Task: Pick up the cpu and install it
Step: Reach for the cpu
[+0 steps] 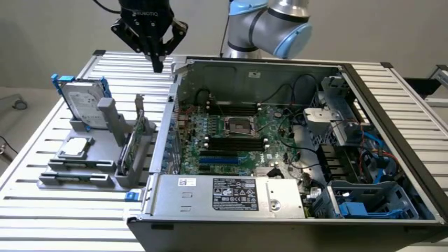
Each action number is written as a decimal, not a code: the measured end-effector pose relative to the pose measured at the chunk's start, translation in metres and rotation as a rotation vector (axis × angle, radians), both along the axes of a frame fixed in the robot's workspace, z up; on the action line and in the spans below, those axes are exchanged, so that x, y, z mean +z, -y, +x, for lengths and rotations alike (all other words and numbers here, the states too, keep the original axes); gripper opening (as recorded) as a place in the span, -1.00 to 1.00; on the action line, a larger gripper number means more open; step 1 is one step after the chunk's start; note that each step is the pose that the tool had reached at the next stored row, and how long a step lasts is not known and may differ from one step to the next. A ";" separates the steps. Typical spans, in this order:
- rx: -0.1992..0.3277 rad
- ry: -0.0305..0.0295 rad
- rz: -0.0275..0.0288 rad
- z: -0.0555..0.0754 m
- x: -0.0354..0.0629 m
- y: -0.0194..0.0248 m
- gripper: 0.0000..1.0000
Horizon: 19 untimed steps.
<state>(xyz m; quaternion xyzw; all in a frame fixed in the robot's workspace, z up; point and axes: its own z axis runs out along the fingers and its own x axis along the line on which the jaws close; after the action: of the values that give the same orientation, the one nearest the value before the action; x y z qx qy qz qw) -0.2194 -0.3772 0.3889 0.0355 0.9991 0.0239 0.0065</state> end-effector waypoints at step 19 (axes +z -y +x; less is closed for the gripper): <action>0.000 -0.0111 0.0000 -0.086 -0.0074 -0.0129 -0.79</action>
<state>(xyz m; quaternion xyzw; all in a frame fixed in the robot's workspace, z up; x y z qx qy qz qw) -0.3058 -0.3644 0.3815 0.0356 0.9991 0.0237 0.0009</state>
